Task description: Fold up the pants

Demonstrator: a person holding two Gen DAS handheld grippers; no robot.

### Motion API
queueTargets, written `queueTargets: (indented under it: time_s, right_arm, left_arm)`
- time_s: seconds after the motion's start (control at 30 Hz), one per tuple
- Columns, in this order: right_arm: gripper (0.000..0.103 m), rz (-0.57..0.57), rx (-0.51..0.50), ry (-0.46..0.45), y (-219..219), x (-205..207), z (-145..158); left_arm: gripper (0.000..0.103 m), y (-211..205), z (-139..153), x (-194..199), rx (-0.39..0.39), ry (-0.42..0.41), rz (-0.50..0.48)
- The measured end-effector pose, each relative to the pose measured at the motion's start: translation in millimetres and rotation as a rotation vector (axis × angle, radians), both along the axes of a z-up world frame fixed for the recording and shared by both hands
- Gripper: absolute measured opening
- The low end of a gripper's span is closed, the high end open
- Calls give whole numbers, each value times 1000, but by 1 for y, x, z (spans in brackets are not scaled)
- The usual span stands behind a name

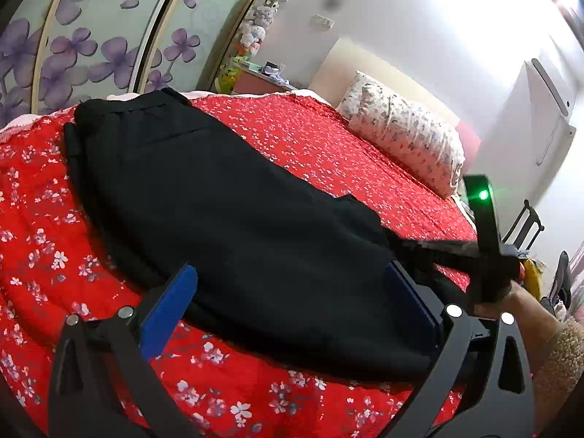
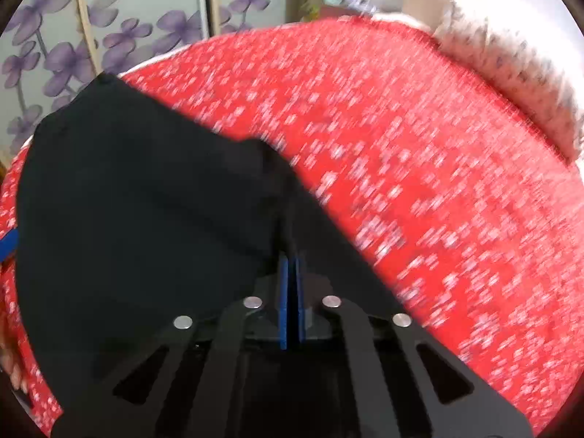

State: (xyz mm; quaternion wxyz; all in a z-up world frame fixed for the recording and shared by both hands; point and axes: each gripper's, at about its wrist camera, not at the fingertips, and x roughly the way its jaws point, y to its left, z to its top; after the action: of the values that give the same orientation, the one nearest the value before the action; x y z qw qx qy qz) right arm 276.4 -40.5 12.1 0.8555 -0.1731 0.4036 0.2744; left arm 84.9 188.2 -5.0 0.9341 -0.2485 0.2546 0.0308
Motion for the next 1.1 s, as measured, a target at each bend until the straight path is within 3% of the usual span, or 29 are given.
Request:
queueTargets:
  time_s: [0.1,0.2,0.27,0.3,0.33,0.37,0.4,0.47,0.57,0.63,0.73,0.83,0.9,0.97,1.03,1.1]
  right_arm:
    - [3,-29,9,-16,-2,8,3]
    - [4,-38,-109,22,6,15,-25]
    - [8,-50,-113,-5,4,9,-24]
    - [19,-71,-111,-10,0,8,-20]
    - [40,-103,-108,-19,-7,8,-15]
    - [51,-142,-90,-34,-18,6,-7]
    - [63,-179,-16,-45,-39,0,8]
    - [64,-202,128,-14,-73,-11,25]
    - [63,-237,311,101,-126,-25,35]
    - [63,-271,322,195,-146,-28,24]
    - [62,-339,214,280,-154,-18,-15]
    - [52,-397,161,161,-161,-12,-27]
    - [53,-510,155,124,-174,-14,-20]
    - [54,-535,232,110,-190,-27,-9]
    - [69,-563,333,66,-220,-57,8]
    - [70,-618,425,11,-259,-94,22]
  left_arm:
    - [101,-1,-1,1,3,11,-1]
    - [101,-3,-1,4,17,28,-1]
    - [101,-4,-1,3,16,29,-2]
    - [101,-3,-1,3,11,27,-2]
    - [101,-2,-2,3,6,26,-3]
    - [101,-1,-2,3,1,24,-4]
    - [101,0,-3,2,-1,24,-4]
    - [101,0,-2,3,-1,24,-4]
    - [101,-1,-2,3,5,26,-2]
    - [101,-3,-1,4,15,31,0]
    - [101,-3,-1,5,21,34,2]
    - [101,-4,-1,6,22,38,2]
    - [101,-5,-1,6,24,42,3]
    - [101,-5,-1,6,22,43,2]
    - [101,-5,-1,6,24,43,3]
    - [101,-5,-1,6,24,43,3]
